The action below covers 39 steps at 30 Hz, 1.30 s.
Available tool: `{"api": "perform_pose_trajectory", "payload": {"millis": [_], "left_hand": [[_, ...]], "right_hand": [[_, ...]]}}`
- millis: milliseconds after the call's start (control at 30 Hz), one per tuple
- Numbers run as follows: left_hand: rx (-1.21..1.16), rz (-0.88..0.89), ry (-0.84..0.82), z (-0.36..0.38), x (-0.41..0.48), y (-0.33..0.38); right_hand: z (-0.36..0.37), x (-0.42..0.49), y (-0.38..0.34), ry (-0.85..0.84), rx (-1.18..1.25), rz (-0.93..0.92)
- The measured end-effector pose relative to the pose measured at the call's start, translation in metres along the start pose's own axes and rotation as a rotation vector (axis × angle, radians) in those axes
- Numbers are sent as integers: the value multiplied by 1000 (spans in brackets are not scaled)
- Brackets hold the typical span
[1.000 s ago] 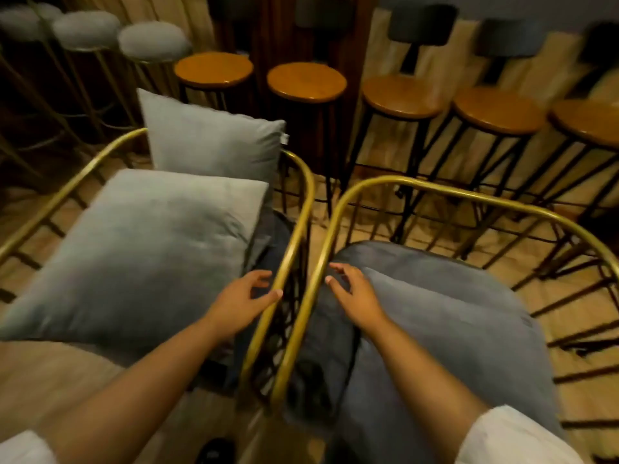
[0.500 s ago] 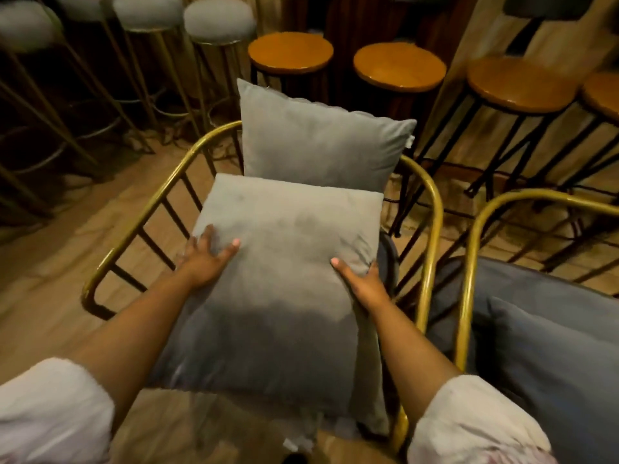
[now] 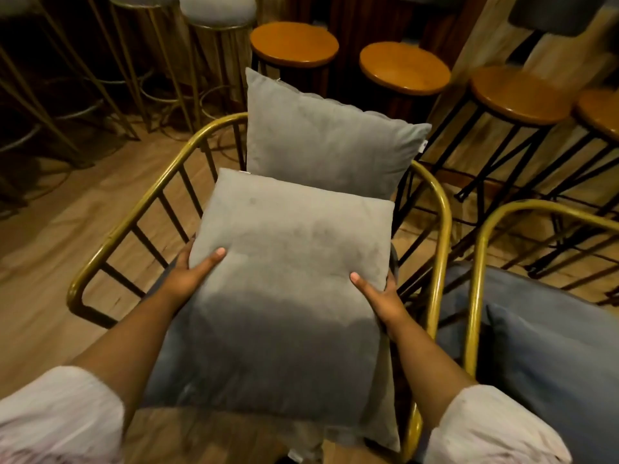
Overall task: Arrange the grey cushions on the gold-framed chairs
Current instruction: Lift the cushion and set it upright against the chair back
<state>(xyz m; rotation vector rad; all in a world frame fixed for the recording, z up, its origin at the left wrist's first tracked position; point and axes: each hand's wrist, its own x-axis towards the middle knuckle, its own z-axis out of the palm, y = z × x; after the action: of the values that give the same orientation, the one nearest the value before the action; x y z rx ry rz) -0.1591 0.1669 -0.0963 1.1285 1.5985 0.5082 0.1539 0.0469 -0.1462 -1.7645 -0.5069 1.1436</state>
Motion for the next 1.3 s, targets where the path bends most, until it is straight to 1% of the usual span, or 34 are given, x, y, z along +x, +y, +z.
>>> {"api": "perform_pose_trajectory", "payload": {"millis": [133,233,300,433,533,667,767,867,967,1033,1133,1300], "left_hand": [[9,53,-20,-8,-22,20],[45,101,-47,-12,-42,43],[82,143,-53,-11,-54,62],[55,270,-96,14,-84,109],[84,416,-131,46,-106,144],[89,552,-212,114,-134,182],[57,598,-327,177,-159,201],[91,656,-425,244,-177,215],[138,692,-487,315,-194,227],[154,713,-478,369,-203,232],[132,695,-453,444,-208,240],[72,535,-504,548,-202,259]], "right_hand": [[-11,-25,-20,-34,98,-66],[-27,-48,-39,-20,134,-129],[-40,-64,-52,29,147,-173],[-81,-97,-76,137,177,-236],[-127,-120,-87,256,216,-259],[-201,-144,-94,356,265,-278],[-268,-156,-93,419,276,-286],[-340,-160,-95,466,257,-299],[-414,-149,-95,477,238,-309],[-468,-134,-94,499,235,-280],[-536,-107,-99,537,243,-257],[-626,-56,-100,497,258,-304]]}}
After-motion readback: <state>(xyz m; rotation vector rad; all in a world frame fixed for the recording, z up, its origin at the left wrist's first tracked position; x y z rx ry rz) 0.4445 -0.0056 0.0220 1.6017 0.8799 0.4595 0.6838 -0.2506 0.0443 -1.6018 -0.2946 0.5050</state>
